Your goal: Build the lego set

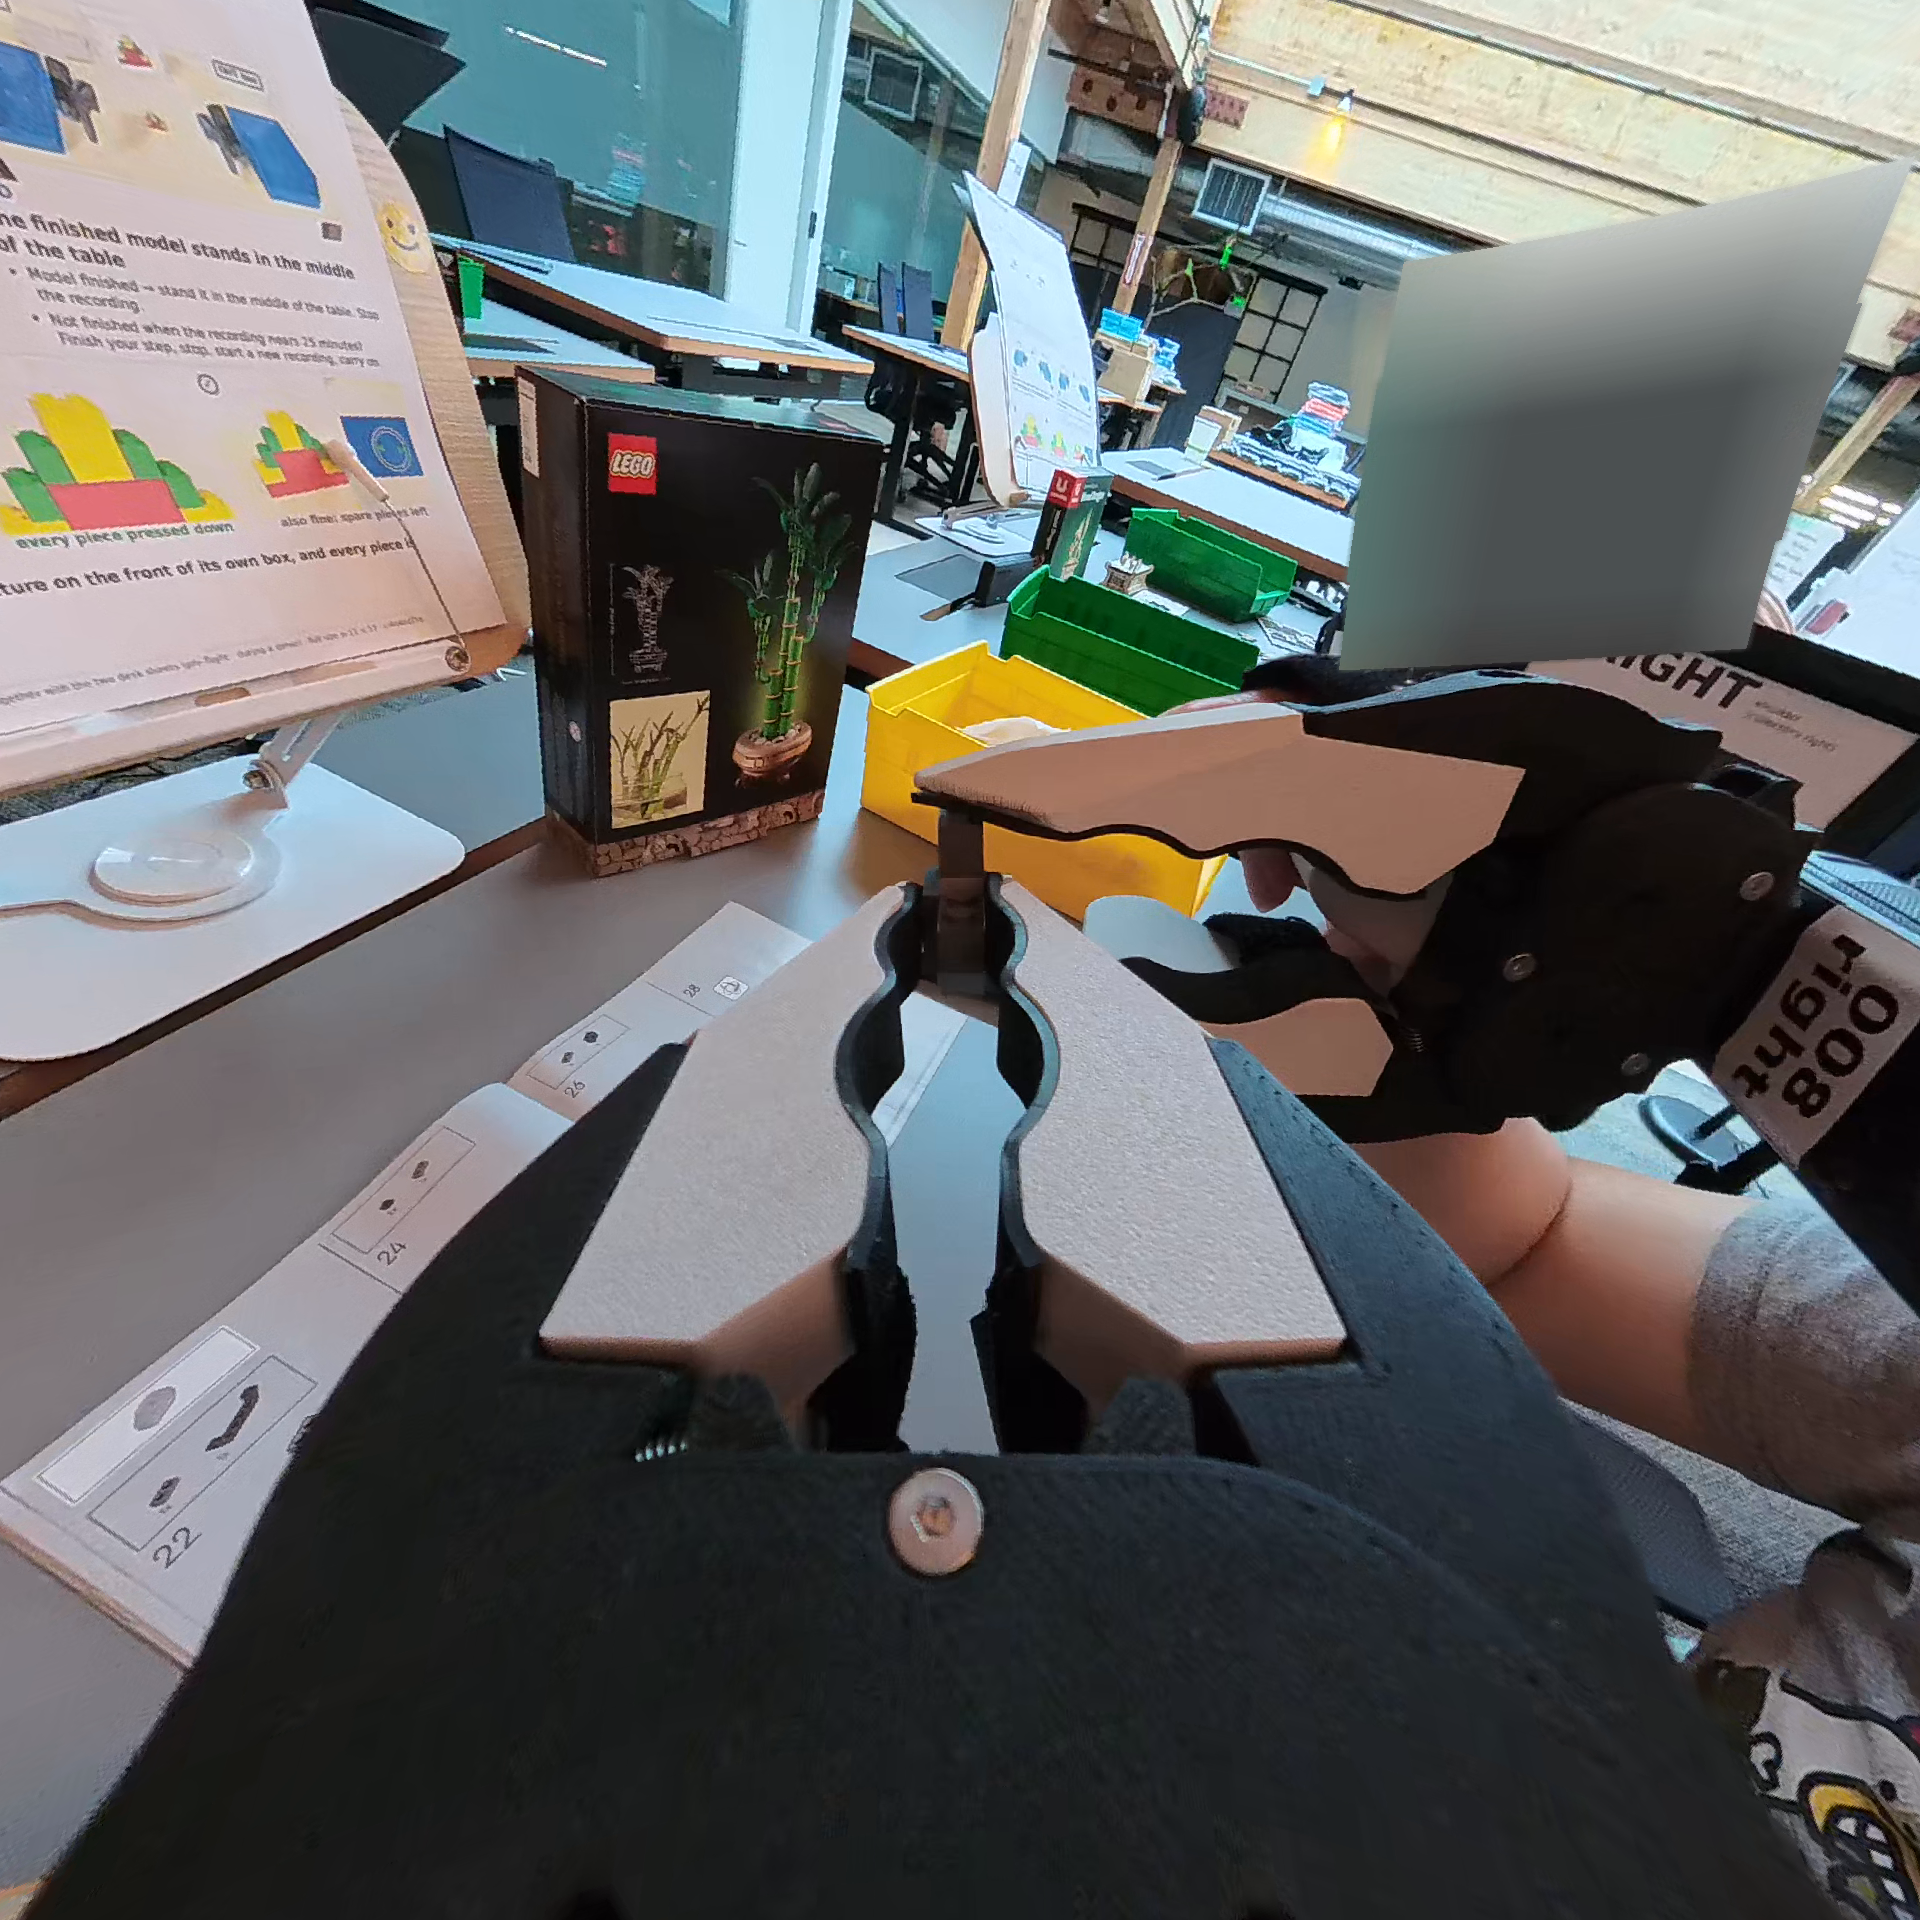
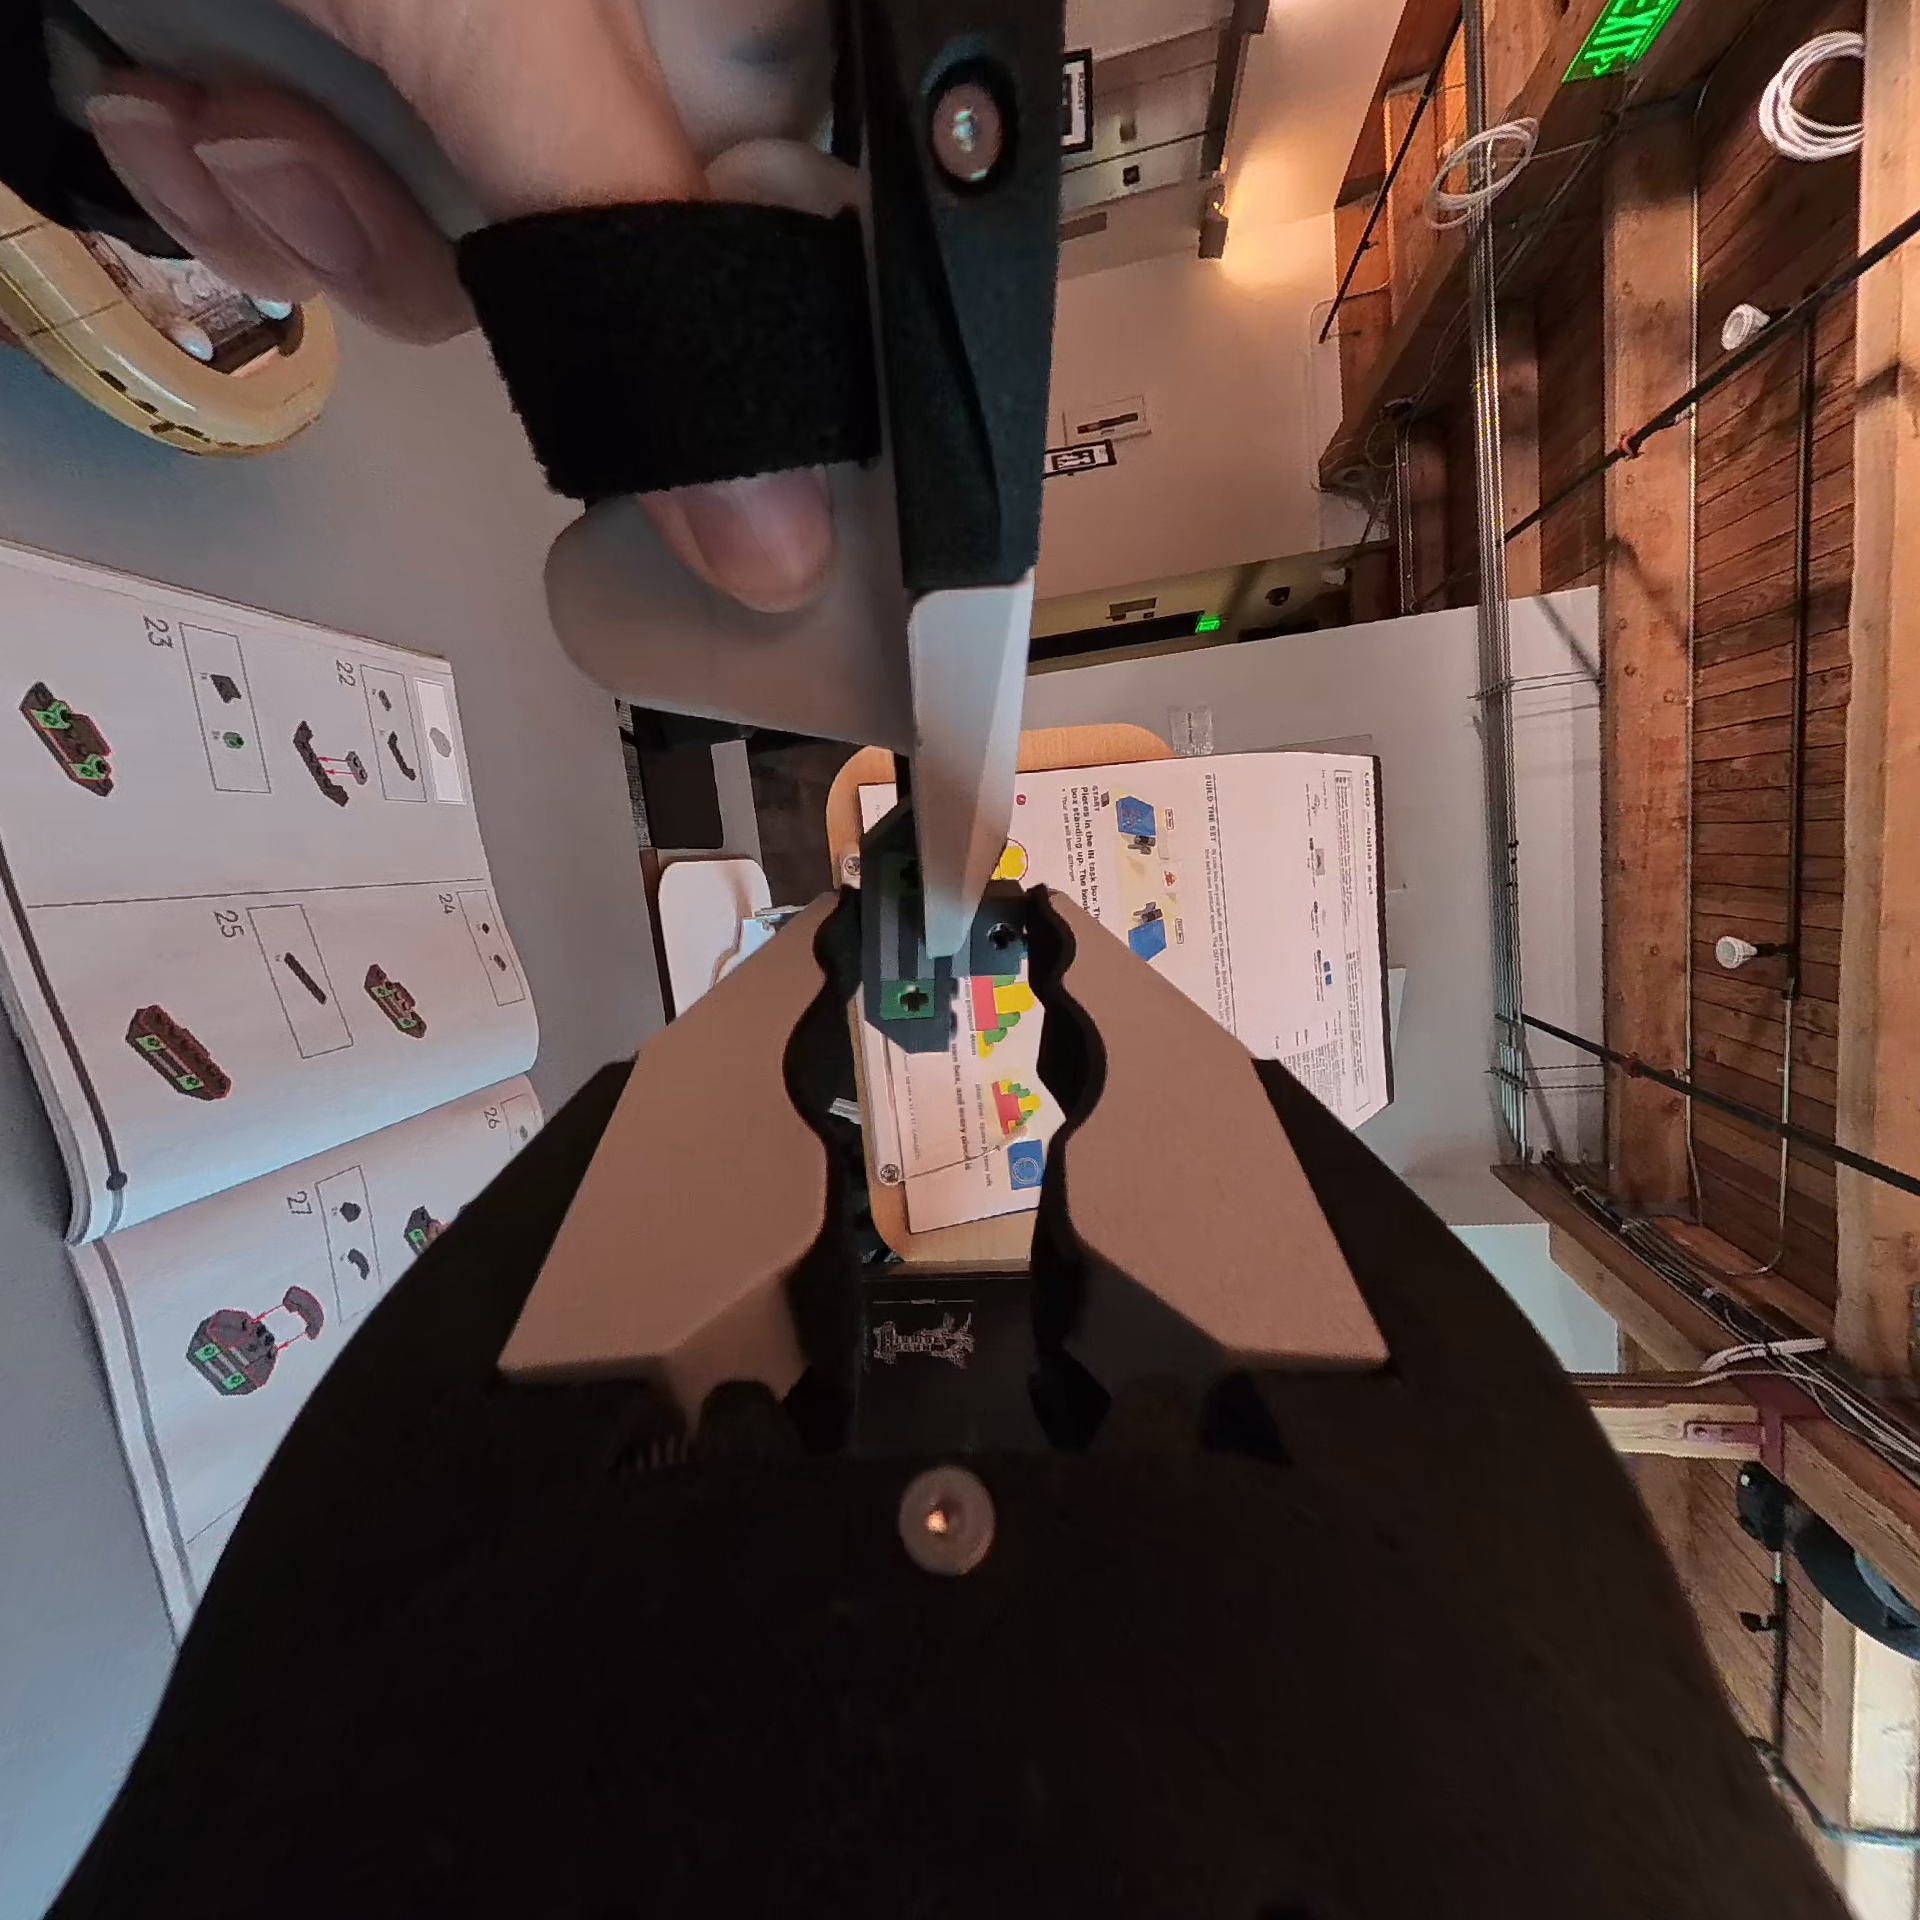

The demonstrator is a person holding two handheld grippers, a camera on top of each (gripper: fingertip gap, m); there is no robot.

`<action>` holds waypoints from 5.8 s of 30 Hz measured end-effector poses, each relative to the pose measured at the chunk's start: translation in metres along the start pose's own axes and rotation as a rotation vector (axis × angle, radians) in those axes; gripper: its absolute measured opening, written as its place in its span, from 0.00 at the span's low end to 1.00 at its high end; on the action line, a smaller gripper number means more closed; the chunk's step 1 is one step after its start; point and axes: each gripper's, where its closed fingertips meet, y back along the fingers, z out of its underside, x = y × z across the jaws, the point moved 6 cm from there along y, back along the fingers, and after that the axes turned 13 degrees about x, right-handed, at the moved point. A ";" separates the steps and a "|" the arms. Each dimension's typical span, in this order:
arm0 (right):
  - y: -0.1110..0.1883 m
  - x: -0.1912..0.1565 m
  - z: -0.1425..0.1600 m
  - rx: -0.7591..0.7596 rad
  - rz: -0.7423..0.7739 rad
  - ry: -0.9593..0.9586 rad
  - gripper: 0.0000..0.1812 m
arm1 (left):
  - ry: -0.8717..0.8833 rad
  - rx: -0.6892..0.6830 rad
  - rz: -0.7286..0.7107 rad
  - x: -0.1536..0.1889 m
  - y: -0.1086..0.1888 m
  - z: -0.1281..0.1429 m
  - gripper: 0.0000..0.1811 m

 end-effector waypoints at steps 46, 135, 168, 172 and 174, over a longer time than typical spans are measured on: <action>0.007 -0.032 0.116 0.459 -0.637 -1.155 0.10 | -0.100 -0.101 0.264 -0.045 -0.017 0.077 0.05; -0.001 -0.034 0.107 0.426 -0.846 -1.427 0.04 | 0.105 -0.104 0.279 -0.055 -0.012 0.072 0.15; -0.004 -0.041 0.109 0.391 -0.878 -1.431 0.03 | 0.075 -0.146 0.247 -0.058 -0.012 0.078 0.15; -0.007 -0.045 0.117 0.375 -0.870 -1.448 0.03 | 0.043 -0.168 0.205 -0.061 -0.012 0.079 0.14; -0.009 -0.048 0.122 0.366 -0.867 -1.462 0.03 | 0.032 -0.178 0.205 -0.060 -0.012 0.080 0.14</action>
